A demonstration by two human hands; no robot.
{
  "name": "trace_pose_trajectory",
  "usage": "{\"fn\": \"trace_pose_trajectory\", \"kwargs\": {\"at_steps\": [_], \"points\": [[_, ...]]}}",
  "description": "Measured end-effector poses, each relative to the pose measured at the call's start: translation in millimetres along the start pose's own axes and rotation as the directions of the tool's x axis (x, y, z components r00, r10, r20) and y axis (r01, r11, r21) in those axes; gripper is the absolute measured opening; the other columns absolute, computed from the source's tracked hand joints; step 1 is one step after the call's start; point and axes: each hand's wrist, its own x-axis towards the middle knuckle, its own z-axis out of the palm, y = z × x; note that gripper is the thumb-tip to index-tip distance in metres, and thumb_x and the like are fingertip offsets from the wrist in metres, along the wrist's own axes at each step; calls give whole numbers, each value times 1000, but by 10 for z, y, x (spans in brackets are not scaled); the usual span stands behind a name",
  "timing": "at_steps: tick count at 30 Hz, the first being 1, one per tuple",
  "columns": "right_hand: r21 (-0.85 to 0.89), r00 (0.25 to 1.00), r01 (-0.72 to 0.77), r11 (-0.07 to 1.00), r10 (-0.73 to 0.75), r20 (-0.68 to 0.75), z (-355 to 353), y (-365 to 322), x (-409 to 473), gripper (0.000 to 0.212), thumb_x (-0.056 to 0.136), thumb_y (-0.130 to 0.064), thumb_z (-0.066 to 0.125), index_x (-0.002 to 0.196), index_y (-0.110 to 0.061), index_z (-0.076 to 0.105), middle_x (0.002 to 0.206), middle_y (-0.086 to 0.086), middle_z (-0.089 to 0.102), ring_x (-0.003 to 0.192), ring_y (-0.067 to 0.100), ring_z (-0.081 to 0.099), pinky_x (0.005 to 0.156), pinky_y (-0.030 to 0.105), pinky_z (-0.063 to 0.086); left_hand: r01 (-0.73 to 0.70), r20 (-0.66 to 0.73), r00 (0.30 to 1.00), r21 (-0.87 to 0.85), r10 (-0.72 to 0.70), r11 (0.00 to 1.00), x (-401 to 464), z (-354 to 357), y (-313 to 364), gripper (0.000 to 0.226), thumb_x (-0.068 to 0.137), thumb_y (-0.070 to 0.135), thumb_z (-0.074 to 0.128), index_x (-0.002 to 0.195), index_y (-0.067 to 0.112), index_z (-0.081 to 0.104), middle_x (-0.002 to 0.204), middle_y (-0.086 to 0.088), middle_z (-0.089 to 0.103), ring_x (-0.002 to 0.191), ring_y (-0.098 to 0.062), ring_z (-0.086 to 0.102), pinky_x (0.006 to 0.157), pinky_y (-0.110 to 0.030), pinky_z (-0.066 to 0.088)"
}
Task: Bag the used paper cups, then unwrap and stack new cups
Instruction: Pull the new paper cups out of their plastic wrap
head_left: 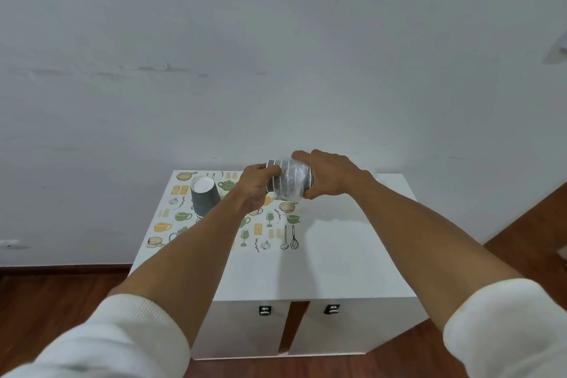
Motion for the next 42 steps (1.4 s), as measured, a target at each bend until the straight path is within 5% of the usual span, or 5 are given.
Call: {"fn": "trace_pose_trajectory", "kwargs": {"at_steps": [21, 25, 30, 38, 42], "points": [[-207, 990, -64, 976, 36, -137, 8, 497, -284, 82, 61, -45, 72, 135, -42, 35, 100, -3, 54, 78, 29, 58, 70, 37, 47, 49, -32, 998, 75, -47, 996, 90, -305, 150, 37, 81, 3, 78, 108, -18, 64, 99, -26, 67, 91, -37, 66, 92, -53, 56], [-140, 986, -46, 989, 23, -164, -29, 449, -282, 82, 61, -42, 73, 135, -40, 36, 97, -4, 52, 78, 29, 58, 70, 38, 48, 48, 14, 999, 59, -49, 997, 31, -186, 175, 27, 85, -3, 71, 109, -11, 62, 103, -26, 68, 85, -34, 69, 69, -33, 57], [-91, 986, -34, 995, 18, -167, 51, 368, -243, 83, 62, -41, 72, 135, -41, 35, 98, -4, 52, 80, 29, 58, 75, 41, 50, -4, 130, 991, 158, -17, 988, 38, -136, 80, 89, 78, -18, 73, 142, 25, 29, 106, -26, 61, 86, -38, 64, 80, -47, 56], [-12, 982, -10, 1000, 8, -191, 118, 304, -174, 80, 62, -39, 73, 134, -39, 37, 96, -4, 50, 81, 30, 57, 74, 39, 49, -246, 160, 959, 881, 234, 404, 0, -89, 97, 80, 62, 16, 91, 128, 28, 49, 136, -10, 27, 93, -37, 61, 67, -43, 63], [132, 967, -50, 990, 81, -242, 148, 314, -168, 81, 64, -39, 76, 135, -40, 35, 102, -3, 53, 85, 29, 59, 73, 39, 51, -210, 144, 917, 967, 373, 143, 3, -203, 68, 75, 66, 55, 82, 129, 31, 49, 127, 1, 59, 112, -31, 56, 92, -43, 41]]}}
